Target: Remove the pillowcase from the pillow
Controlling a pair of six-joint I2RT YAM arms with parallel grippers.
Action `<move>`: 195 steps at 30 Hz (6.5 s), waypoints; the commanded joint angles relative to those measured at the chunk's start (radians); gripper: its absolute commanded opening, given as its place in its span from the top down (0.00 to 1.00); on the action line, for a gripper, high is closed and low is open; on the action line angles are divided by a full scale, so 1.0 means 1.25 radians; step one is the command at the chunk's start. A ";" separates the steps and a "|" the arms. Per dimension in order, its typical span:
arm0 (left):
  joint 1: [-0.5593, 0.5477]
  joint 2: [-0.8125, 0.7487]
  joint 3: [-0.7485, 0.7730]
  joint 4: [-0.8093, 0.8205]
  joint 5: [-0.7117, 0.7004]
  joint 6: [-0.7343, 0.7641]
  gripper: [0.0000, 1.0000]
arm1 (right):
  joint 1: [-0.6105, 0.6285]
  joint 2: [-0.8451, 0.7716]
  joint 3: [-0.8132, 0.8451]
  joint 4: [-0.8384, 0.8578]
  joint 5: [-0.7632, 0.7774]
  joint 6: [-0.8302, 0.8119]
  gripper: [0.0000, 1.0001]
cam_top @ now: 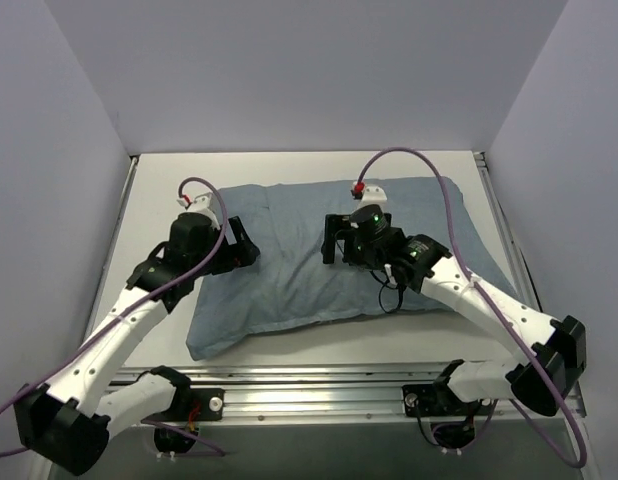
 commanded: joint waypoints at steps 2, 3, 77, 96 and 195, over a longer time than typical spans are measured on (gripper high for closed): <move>0.025 0.070 -0.071 0.101 0.071 -0.025 0.04 | -0.032 -0.008 -0.148 -0.030 0.121 0.084 0.07; 0.025 0.076 -0.085 0.102 0.075 -0.029 0.04 | -0.051 -0.014 -0.166 -0.062 0.127 0.104 0.07; -0.297 0.327 0.273 0.040 -0.289 0.015 0.03 | -0.242 0.009 -0.150 0.011 0.015 -0.061 0.24; -0.055 0.126 -0.238 0.054 -0.080 -0.160 0.39 | -0.284 0.031 -0.157 -0.007 0.026 -0.072 0.22; -0.286 0.435 0.196 0.180 -0.299 -0.119 0.27 | -0.029 0.180 0.001 0.117 -0.010 0.006 1.00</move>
